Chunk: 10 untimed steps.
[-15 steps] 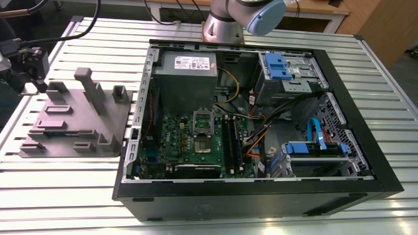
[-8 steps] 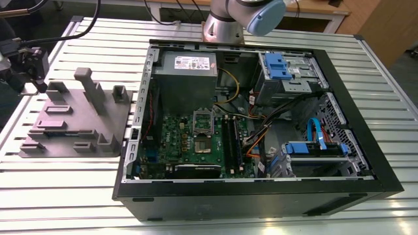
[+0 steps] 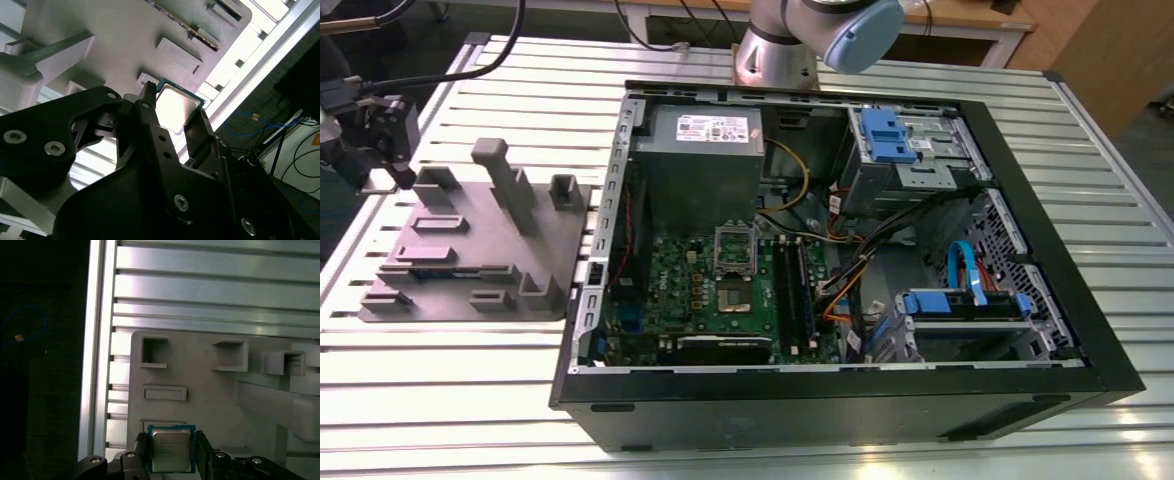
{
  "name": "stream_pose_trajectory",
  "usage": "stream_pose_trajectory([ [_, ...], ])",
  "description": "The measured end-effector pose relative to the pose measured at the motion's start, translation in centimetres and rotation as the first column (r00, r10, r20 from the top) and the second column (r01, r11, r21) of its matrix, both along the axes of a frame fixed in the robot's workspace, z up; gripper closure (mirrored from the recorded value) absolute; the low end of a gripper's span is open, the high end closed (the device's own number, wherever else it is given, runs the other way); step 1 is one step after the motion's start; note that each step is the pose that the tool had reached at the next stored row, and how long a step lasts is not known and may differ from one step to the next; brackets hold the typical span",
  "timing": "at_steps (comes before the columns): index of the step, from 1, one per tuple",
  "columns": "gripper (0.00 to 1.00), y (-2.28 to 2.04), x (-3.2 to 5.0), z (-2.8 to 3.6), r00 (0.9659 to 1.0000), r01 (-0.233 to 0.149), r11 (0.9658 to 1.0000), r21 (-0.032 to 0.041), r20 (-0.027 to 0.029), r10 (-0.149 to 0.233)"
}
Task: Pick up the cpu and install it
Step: 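Pick up the cpu and move it towards the insertion slot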
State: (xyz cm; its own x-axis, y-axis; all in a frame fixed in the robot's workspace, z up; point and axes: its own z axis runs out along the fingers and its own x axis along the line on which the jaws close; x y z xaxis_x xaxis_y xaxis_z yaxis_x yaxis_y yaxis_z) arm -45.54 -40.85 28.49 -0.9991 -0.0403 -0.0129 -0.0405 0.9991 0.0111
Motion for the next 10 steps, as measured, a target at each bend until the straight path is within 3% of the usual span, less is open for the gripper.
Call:
stream_pose_trajectory([
  [10,0.53,0.0,0.0,0.21,1.0,0.0,1.0,0.0001,0.0,0.0],
])
